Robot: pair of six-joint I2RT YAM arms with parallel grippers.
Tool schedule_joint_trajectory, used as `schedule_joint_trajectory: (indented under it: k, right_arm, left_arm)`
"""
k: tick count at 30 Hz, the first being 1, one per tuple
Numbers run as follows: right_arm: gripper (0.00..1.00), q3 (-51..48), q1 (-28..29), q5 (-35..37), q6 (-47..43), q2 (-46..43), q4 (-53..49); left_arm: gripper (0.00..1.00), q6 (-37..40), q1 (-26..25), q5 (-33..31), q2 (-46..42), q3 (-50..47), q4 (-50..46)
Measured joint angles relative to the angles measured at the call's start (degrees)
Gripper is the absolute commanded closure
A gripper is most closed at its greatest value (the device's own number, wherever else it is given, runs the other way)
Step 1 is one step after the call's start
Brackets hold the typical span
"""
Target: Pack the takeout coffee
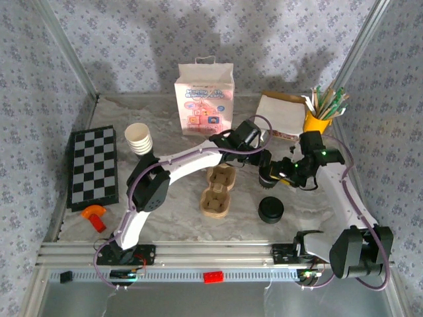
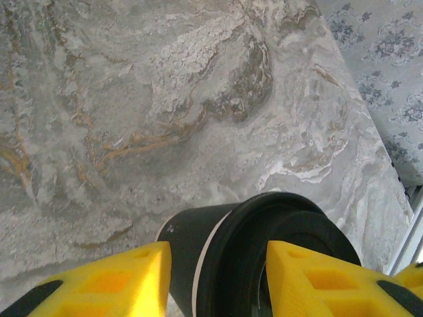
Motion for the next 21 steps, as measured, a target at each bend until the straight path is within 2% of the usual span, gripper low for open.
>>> schedule_joint_trajectory:
  k: [8, 16, 21]
  right_arm:
    - [0.63, 2.7, 0.0, 0.0, -1.5, 0.7, -1.1]
    - [0.67, 3.2, 0.2, 0.1, -2.2, 2.6, -2.1]
    - [0.67, 3.4, 0.2, 0.5, -2.4, 3.3, -2.1]
  left_arm:
    - [0.64, -2.5, -1.0, 0.2, -4.6, -1.9, -3.6]
    - [0.69, -2.7, -1.6, 0.3, -4.2, -0.9, -8.0]
    - [0.69, -2.8, -1.6, 0.3, -2.3, 1.3, -9.3]
